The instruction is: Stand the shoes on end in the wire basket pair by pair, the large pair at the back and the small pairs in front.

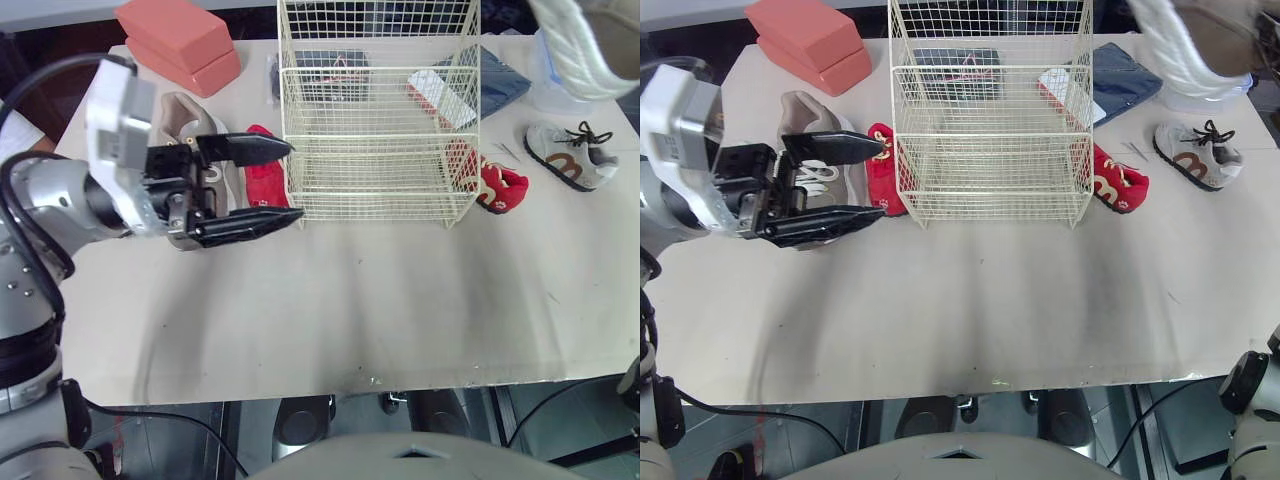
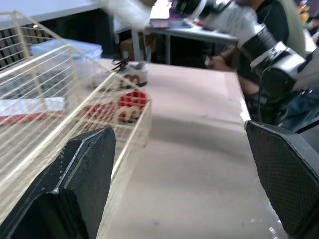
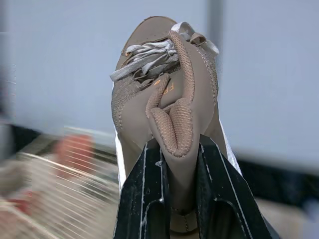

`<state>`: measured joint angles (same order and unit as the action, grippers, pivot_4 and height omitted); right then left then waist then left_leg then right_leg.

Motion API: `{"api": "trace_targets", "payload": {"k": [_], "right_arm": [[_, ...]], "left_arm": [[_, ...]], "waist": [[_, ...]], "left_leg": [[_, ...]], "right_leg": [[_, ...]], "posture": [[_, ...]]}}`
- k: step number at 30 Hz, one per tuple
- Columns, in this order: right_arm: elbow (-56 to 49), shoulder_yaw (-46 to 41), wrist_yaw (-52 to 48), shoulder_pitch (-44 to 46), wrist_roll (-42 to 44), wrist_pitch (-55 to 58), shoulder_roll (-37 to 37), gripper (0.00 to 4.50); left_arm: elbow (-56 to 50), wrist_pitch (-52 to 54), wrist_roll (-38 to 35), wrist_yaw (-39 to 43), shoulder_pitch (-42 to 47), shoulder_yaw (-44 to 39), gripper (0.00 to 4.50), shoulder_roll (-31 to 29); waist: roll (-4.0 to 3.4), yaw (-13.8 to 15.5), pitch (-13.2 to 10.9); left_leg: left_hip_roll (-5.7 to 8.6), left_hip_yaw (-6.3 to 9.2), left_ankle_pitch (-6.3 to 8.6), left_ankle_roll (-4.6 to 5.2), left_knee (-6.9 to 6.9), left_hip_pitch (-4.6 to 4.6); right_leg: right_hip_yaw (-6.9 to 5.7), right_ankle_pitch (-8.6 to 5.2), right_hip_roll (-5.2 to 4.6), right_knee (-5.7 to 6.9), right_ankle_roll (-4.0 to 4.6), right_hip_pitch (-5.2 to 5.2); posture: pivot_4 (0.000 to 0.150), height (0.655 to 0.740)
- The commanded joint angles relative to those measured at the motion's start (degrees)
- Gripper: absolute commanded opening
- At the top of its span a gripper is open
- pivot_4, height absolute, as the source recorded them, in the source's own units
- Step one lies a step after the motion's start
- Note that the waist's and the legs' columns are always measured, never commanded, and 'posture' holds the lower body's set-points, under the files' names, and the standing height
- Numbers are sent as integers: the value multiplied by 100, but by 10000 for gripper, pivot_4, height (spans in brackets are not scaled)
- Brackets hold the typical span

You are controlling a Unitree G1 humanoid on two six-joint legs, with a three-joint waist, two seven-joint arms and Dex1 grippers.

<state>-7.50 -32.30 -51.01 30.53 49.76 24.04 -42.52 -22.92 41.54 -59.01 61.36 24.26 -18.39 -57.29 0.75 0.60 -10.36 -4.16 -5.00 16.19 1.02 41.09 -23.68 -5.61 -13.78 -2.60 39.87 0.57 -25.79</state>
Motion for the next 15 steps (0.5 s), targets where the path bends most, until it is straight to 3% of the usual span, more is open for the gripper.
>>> {"api": "trace_targets", "payload": {"k": [1, 8, 15], "right_arm": [[-750, 211, -445, -56, 695, 527, -320, 355], [-1443, 844, -1585, -420, 1274, 1446, -1164, 355], [-1654, 1610, -2438, -198, 729, 1295, -1626, 355]], "left_arm": [[87, -135, 11, 175, -53, -403, 45000, -101], [207, 150, -252, 605, -744, -1413, 45000, -401], [448, 115, -163, 871, -1104, -1840, 45000, -473]], "waist": [[1, 13, 0], [7, 22, -4], [7, 18, -4]], "left_leg": [[-1, 1, 0, 0, 0, -3], [4, 4, 2, 5, 8, -12], [-4, 10, 7, 12, 7, -3]], "right_leg": [[-2, 1, -1, -2, 1, 0], [-9, 2, -25, -8, 0, 1], [-15, -1, -18, 0, -1, 2]], "posture": [[1500, 6860], [1500, 6860], [1500, 6860]]}}
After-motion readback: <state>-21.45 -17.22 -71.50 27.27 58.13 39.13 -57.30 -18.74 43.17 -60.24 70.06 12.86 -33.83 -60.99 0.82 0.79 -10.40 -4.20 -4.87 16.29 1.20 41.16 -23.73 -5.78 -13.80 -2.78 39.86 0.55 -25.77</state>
